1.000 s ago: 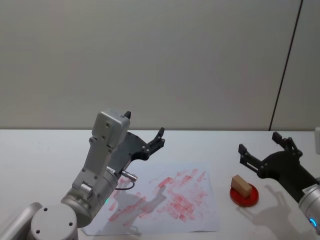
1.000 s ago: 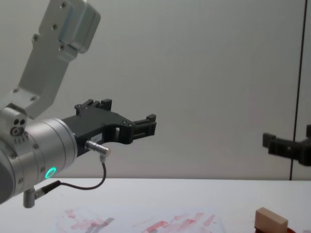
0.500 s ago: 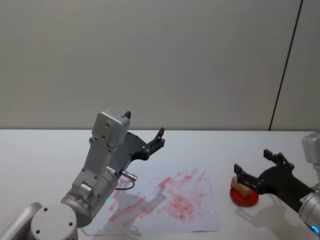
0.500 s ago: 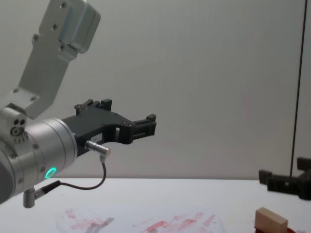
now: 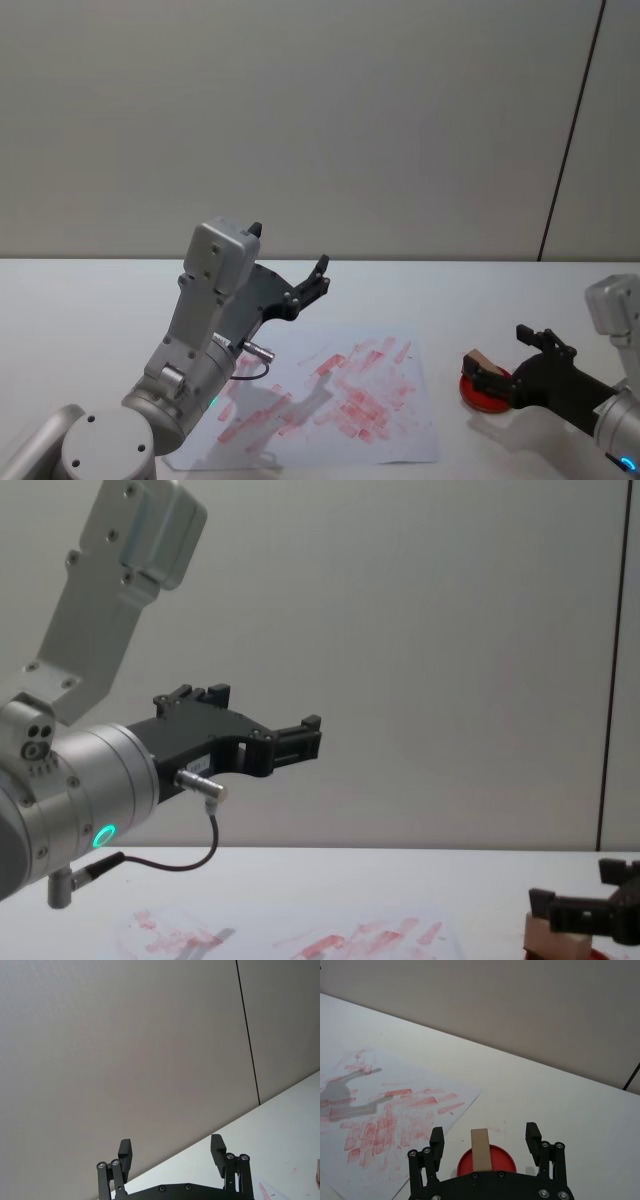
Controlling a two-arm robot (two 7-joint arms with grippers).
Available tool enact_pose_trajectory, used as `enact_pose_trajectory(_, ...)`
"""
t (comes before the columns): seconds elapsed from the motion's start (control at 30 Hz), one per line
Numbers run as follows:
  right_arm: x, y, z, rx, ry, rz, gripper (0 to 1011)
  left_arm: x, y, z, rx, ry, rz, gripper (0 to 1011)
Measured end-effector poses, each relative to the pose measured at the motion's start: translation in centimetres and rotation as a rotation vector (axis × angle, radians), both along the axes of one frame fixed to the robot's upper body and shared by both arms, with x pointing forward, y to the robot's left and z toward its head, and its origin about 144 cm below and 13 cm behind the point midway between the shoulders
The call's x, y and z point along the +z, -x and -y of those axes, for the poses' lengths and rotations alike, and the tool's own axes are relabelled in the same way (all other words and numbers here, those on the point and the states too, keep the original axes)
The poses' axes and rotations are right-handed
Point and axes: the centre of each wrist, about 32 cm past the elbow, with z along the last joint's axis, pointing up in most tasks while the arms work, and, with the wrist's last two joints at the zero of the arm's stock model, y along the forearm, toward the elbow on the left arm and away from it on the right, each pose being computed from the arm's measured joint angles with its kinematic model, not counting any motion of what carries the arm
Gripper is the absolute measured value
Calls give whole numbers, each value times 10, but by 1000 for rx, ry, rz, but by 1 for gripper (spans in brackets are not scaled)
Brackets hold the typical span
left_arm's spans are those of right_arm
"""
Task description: Use the one hand to pick up the stamp and affix it onto the A4 paper.
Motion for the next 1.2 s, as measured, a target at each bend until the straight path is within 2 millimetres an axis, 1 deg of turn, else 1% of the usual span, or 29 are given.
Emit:
enact_pose_trajectory(0.27, -6, -7, 1, 25, 13, -36, 1001, 0, 0, 0, 0, 0, 0, 1002)
enact_pose_trajectory(0.4, -9, -10, 2, 37, 21, -52, 941, 0, 0, 0, 0, 0, 0, 1002)
enact_pose_trajectory(0.5, -11, -12, 2, 46, 28, -64, 865, 0, 0, 0, 0, 0, 0, 1003)
enact_pose_trajectory(0.57, -12, -13, 2, 52, 32, -70, 796, 0, 0, 0, 0, 0, 0, 1003)
enact_pose_trajectory(0.7, -14, -15, 2, 59, 36, -79, 704, 0, 0, 0, 0, 0, 0, 1002)
enact_pose_trajectory(0.77, -14, -16, 2, 63, 38, -84, 623, 0, 0, 0, 0, 0, 0, 1002)
enact_pose_trajectory(0.9, -15, -17, 2, 68, 38, -88, 503, 0, 0, 0, 0, 0, 0, 1003)
enact_pose_trajectory(0.93, -16, -17, 2, 68, 38, -89, 486, 0, 0, 0, 0, 0, 0, 1002)
enact_pose_trajectory(0.97, -16, -18, 2, 69, 37, -89, 425, 0, 0, 0, 0, 0, 0, 1002)
enact_pose_trajectory(1.0, -16, -18, 2, 70, 37, -89, 389, 0, 0, 0, 0, 0, 0, 1002)
enact_pose_trajectory(1.03, -16, -18, 2, 71, 37, -88, 389, 0, 0, 0, 0, 0, 0, 1002)
enact_pose_trajectory(1.1, -15, -19, 2, 72, 35, -84, 304, 0, 0, 0, 0, 0, 0, 1003)
enact_pose_trajectory(1.17, -15, -19, 2, 73, 33, -80, 264, 0, 0, 0, 0, 0, 0, 1003)
enact_pose_trajectory(1.2, -15, -19, 2, 75, 32, -75, 223, 0, 0, 0, 0, 0, 0, 1003)
